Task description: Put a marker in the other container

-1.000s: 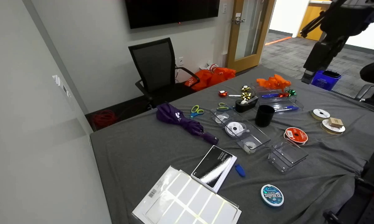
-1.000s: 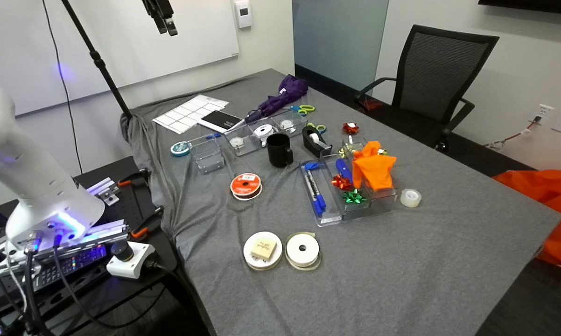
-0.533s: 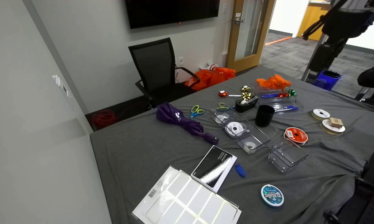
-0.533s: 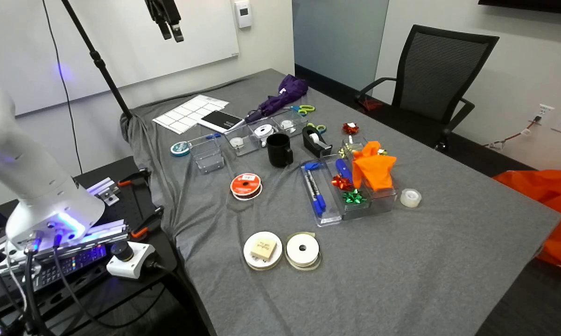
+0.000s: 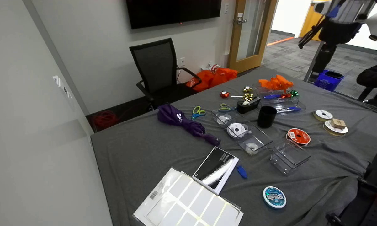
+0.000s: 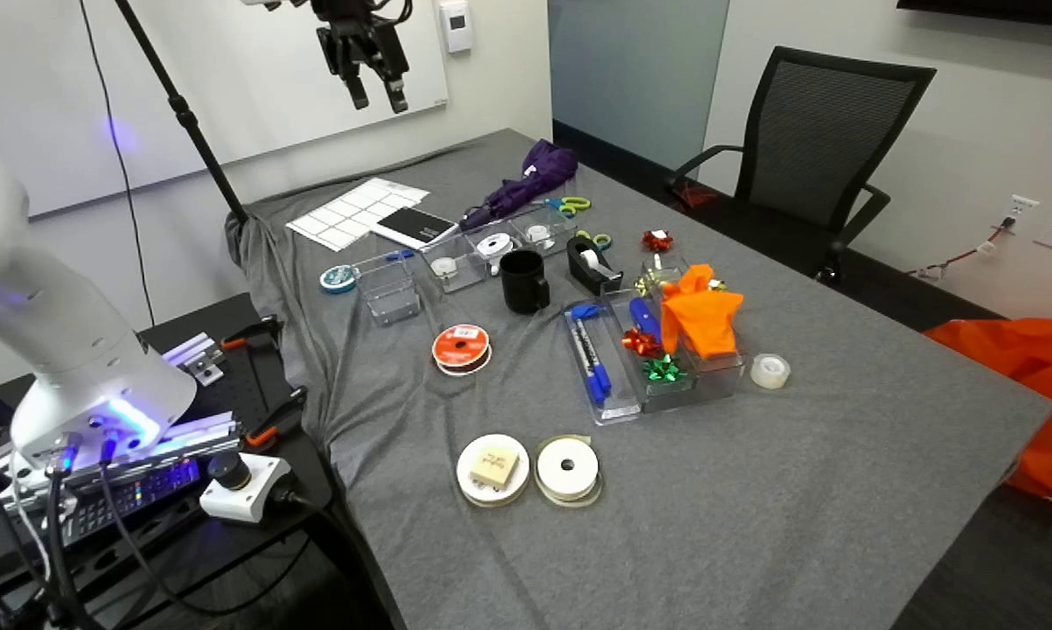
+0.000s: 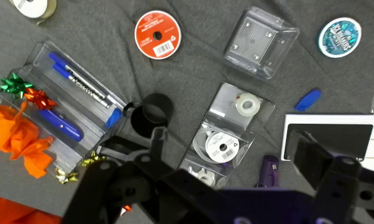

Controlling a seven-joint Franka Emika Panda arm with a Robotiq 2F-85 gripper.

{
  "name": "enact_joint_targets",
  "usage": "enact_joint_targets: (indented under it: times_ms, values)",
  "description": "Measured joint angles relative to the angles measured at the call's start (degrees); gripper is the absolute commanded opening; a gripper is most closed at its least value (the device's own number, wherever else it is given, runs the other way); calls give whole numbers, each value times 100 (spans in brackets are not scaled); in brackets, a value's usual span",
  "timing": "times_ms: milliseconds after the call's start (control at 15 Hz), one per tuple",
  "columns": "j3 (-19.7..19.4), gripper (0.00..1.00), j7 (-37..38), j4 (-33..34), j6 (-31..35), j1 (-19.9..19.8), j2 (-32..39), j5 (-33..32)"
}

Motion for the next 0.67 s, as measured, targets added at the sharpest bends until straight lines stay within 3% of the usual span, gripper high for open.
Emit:
enact_joint_targets:
  times_ms: [267,467,667]
  values:
    - [-580,100,-1484,-141,1295,-14,420,333]
    - [-883,100,-2583,-134,1605,-69,779,580]
    - [-946,100,-3138,-57,1624,-282,1108,460]
